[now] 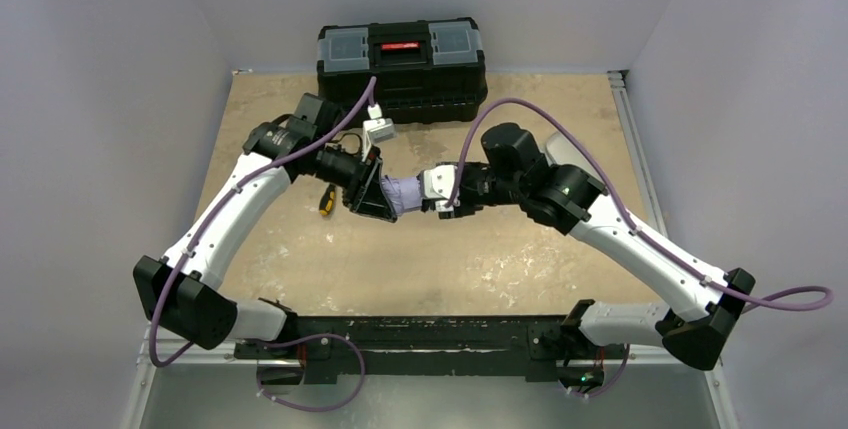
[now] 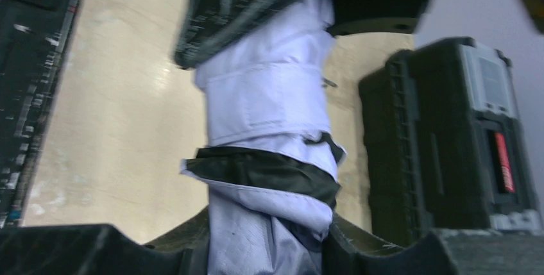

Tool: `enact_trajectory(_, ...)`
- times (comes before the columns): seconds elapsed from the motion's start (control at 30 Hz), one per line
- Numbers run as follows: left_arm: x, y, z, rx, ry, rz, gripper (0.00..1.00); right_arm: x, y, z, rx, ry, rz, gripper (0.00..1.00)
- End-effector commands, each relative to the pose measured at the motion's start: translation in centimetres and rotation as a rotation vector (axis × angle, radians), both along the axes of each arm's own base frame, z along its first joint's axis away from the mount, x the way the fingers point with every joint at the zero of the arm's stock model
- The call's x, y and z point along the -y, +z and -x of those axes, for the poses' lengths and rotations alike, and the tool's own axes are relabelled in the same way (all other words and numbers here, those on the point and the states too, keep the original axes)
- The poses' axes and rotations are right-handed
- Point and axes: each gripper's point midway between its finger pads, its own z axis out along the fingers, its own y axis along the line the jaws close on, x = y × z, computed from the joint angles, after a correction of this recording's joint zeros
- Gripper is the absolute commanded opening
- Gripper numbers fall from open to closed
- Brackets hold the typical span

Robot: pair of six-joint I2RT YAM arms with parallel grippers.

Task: Open the umbrella

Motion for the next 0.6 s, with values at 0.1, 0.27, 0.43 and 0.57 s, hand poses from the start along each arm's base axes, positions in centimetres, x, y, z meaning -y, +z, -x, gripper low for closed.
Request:
enact_trajectory(0.1, -0.1, 4.1, -1.8, 0.329, 0.003, 0.103, 0.48, -0.9, -0.4, 1.6, -0.125, 0.011, -0.067, 0.00)
enact_trajectory(0.27, -2.3, 8.7, -4.9, 0.696, 0.209, 0.132, 0.87, -0.4, -1.4, 1.6, -0.252, -0.057, -0.087, 0.00)
enact_trajectory(0.43, -2.9, 10.6, -3.4, 1.059, 0.085, 0.167, 0.98, -0.2, -1.9, 1.8, -0.412, -0.071, -0.097, 0.00)
enact_trajectory(0.57, -1.3, 7.4, -0.4, 1.115, -0.140, 0.104, 0.86, -0.6, -1.2, 1.6, -0.542, -0.072, -0.164, 0.00)
